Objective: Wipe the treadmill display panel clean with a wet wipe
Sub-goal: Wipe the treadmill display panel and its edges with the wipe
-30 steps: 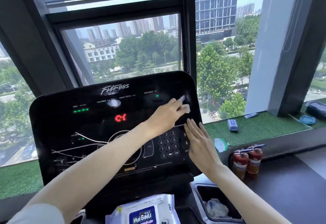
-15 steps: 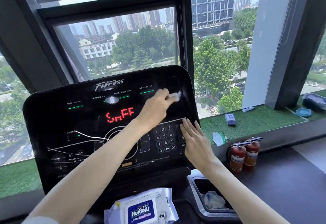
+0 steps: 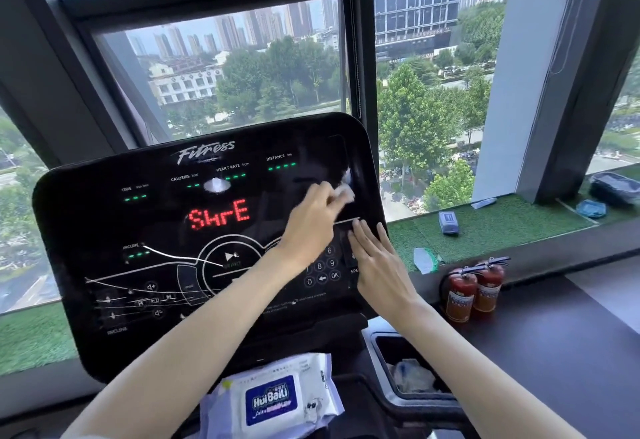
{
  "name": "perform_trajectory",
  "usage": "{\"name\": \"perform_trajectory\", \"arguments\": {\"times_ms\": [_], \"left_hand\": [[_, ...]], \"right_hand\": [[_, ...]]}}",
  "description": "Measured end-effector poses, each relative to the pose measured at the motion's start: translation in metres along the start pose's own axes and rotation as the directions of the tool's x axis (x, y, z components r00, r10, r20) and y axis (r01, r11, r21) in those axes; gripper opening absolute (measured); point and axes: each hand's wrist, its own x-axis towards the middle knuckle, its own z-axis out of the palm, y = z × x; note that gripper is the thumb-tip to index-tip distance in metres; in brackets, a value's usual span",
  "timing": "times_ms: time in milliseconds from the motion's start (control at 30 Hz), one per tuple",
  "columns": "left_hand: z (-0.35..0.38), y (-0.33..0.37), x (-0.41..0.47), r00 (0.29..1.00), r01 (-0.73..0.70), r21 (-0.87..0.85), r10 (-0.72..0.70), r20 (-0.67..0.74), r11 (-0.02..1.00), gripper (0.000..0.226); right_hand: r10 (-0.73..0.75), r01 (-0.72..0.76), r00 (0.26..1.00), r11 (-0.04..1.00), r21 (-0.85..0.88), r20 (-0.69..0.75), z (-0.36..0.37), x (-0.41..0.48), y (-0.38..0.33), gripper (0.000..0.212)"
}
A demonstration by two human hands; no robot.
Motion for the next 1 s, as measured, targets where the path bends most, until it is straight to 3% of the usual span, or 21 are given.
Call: {"name": "perform_trajectory", "arguments": {"times_ms": [67,100,167,233,300,367,433,467,533,600,667,700,767,833,867,933,1000], "left_hand": [[0.001,0.001,-0.012,0.968,-0.239,0.074,0.231,0.102,0.968,0.05],[-0.002,-0.008,-0.01,0.967,-0.238,0.068,0.229,0.115,0.969,0.044],[-0.012,-0.026,0.003,0.999,-0.027,0.025,0.026,0.043,0.999,0.033],[-0.019,-0.042,0.01,0.965,0.218,-0.055,-0.224,-0.135,0.974,0.035],[-0.016,-0.039,0.002,0.942,0.258,-0.083,-0.27,-0.198,0.963,0.041],[-0.009,-0.022,-0.017,0.997,0.04,0.032,-0.038,-0.062,0.999,0.049],[-0.007,-0.017,-0.033,0.97,-0.232,0.13,0.219,0.108,0.964,0.055],[-0.01,-0.024,-0.031,0.963,-0.252,0.137,0.233,0.137,0.958,0.052],[-0.021,-0.041,-0.018,0.995,-0.062,0.107,0.053,0.085,0.992,0.04],[-0.029,-0.055,-0.008,0.985,0.156,0.05,-0.152,-0.083,0.986,0.039],[-0.027,-0.053,-0.01,0.964,0.217,0.004,-0.213,-0.16,0.976,0.044],[-0.023,-0.046,-0.013,0.974,0.181,0.014,-0.177,-0.144,0.983,0.047],[-0.014,-0.031,-0.028,0.998,-0.053,0.09,0.054,-0.013,0.994,0.052],[-0.013,-0.035,-0.033,0.974,-0.224,0.14,0.216,0.069,0.965,0.052],[-0.016,-0.042,-0.03,0.986,-0.163,0.115,0.159,0.043,0.98,0.05],[-0.024,-0.058,-0.02,0.981,0.129,0.012,-0.126,-0.145,0.992,0.042],[-0.025,-0.062,-0.017,0.871,0.354,-0.132,-0.378,-0.315,0.926,0.042]], "right_hand": [[-0.006,0.006,1.0,1.0,-0.004,0.0,-0.001,0.0,-0.001,0.069],[-0.007,0.007,1.0,1.0,-0.012,0.002,-0.001,0.001,-0.001,0.069],[-0.007,0.007,1.0,0.999,-0.031,0.006,0.0,0.0,-0.001,0.07],[-0.01,0.01,1.0,0.999,-0.049,0.005,0.002,0.0,-0.001,0.07],[-0.018,0.018,1.0,0.998,-0.056,0.0,0.005,0.0,-0.002,0.068],[-0.023,0.023,1.0,0.997,-0.078,0.004,0.007,0.0,-0.003,0.068],[-0.022,0.023,1.0,0.995,-0.102,0.013,0.008,0.0,-0.004,0.068],[-0.023,0.025,1.0,0.994,-0.105,0.016,0.008,0.0,-0.005,0.069],[-0.029,0.03,1.0,0.994,-0.108,0.012,0.009,-0.001,-0.006,0.07],[-0.031,0.033,0.999,0.994,-0.1,0.018,0.01,-0.004,-0.005,0.073],[-0.035,0.038,0.999,0.995,-0.089,0.03,0.012,-0.005,-0.004,0.078],[-0.037,0.039,0.999,0.995,-0.09,0.031,0.012,-0.004,-0.003,0.08],[-0.028,0.031,0.999,0.995,-0.095,0.032,0.012,-0.003,-0.004,0.08],[-0.017,0.019,1.0,0.996,-0.086,0.024,0.008,-0.001,-0.005,0.076],[-0.015,0.016,1.0,0.997,-0.08,0.016,0.007,-0.001,-0.005,0.074],[-0.013,0.013,1.0,0.998,-0.068,0.002,0.005,0.0,-0.005,0.072],[-0.004,0.004,1.0,0.998,-0.065,0.0,0.007,-0.001,-0.007,0.072]]}}
